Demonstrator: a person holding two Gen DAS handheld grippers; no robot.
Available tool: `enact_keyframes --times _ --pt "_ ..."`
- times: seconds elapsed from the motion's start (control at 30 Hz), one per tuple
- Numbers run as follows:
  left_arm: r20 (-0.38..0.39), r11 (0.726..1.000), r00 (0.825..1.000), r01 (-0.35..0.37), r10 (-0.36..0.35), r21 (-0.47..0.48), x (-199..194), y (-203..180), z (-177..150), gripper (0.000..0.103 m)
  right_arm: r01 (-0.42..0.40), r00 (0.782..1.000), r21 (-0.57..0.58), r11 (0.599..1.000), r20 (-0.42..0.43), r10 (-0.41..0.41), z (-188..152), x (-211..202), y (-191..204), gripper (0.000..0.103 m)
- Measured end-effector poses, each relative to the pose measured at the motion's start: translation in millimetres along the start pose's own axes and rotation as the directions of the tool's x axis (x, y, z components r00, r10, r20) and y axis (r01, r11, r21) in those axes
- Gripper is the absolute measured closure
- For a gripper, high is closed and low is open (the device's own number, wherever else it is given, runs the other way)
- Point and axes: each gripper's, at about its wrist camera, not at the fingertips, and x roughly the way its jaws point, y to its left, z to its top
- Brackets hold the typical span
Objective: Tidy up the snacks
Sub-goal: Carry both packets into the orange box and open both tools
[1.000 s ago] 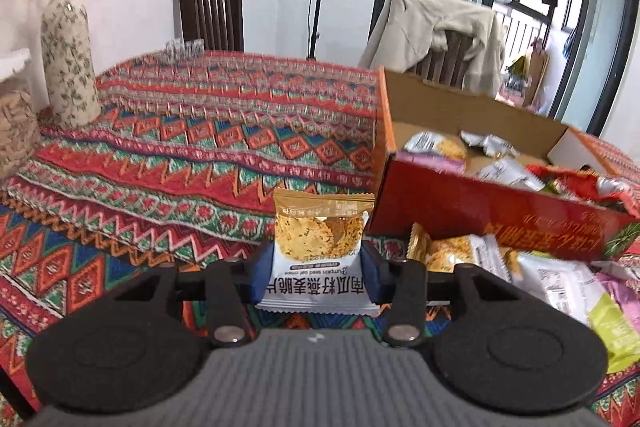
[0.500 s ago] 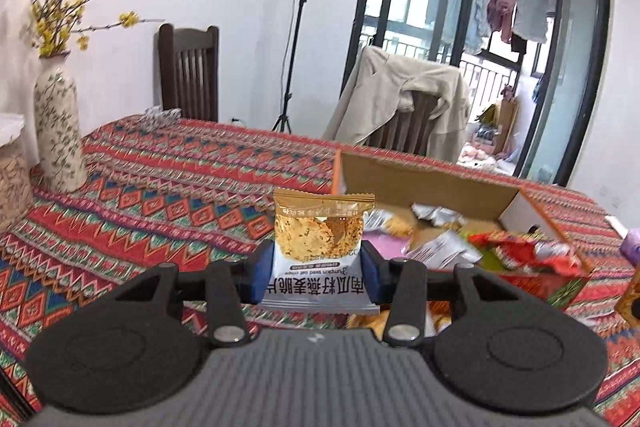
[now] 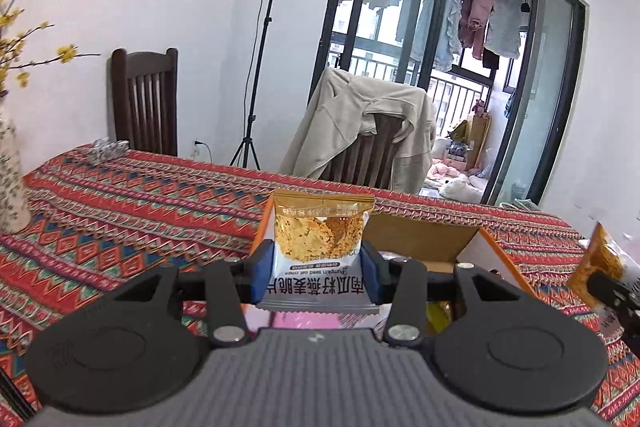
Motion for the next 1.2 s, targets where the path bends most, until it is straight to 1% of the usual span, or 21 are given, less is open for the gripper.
enact_keyframes --times 0.27,0.43,0.57,0.63,0.73,0.93,1.07,1.1,1.13,1.17,1.2 --pt "0.002 1.0 1.0 -0.005 0.005 0.0 34.2 -18.4 6.1 0.057 -0.012 1.0 0.047 0.999 0.016 0.012 18.6 48.9 5.8 0.091" --pt "0.034 1.0 0.999 -0.023 0.023 -0.01 50.2 -20.5 -1.9 0.057 0.006 1.0 0.079 0.997 -0.006 -0.005 15.2 82.7 9.4 0.091" --pt "0.012 0.999 0.999 -0.04 0.04 0.012 64.3 -18.5 -11.7 0.057 0.004 1.0 0.046 0.999 -0.015 -0.003 1.8 95.0 14.4 0.091" --pt "-0.01 0.999 0.999 -0.04 0.04 0.01 70.1 -15.6 -15.6 0.057 -0.009 0.999 0.054 0.999 -0.031 0.01 -2.4 101.3 13.5 0.091" --pt "-0.019 0.998 0.999 -0.05 0.051 0.024 74.4 -15.3 -19.5 0.057 -0.018 0.998 0.061 0.998 -0.055 0.021 -7.9 108.2 11.8 0.091" --pt "-0.036 0.998 0.998 -0.046 0.048 0.045 81.4 -17.3 -26.7 0.057 -0.035 0.994 0.067 0.997 -0.103 0.042 -20.2 118.1 10.7 0.091" --pt "-0.045 0.998 0.998 -0.038 0.04 0.052 84.0 -18.2 -30.2 0.057 -0.04 0.993 0.053 0.998 -0.106 0.046 -22.8 118.2 14.7 0.09" --pt "-0.047 0.998 0.998 -0.033 0.035 0.053 83.6 -18.9 -30.8 0.057 -0.041 0.993 0.053 0.998 -0.106 0.046 -23.1 118.3 15.1 0.089" --pt "-0.045 0.998 0.998 -0.032 0.035 0.053 82.8 -18.9 -31.5 0.053 -0.044 0.993 0.053 0.998 -0.108 0.049 -23.6 118.3 15.3 0.087" --pt "-0.038 0.998 0.999 -0.031 0.033 0.054 81.7 -18.9 -31.7 0.05 -0.043 0.993 0.054 0.998 -0.11 0.049 -22.8 118.4 15.8 0.087" --pt "-0.026 0.998 0.999 -0.032 0.033 0.052 79.9 -18.6 -31.8 0.04 -0.041 0.993 0.053 0.998 -0.106 0.047 -23.4 117.8 15.8 0.085"
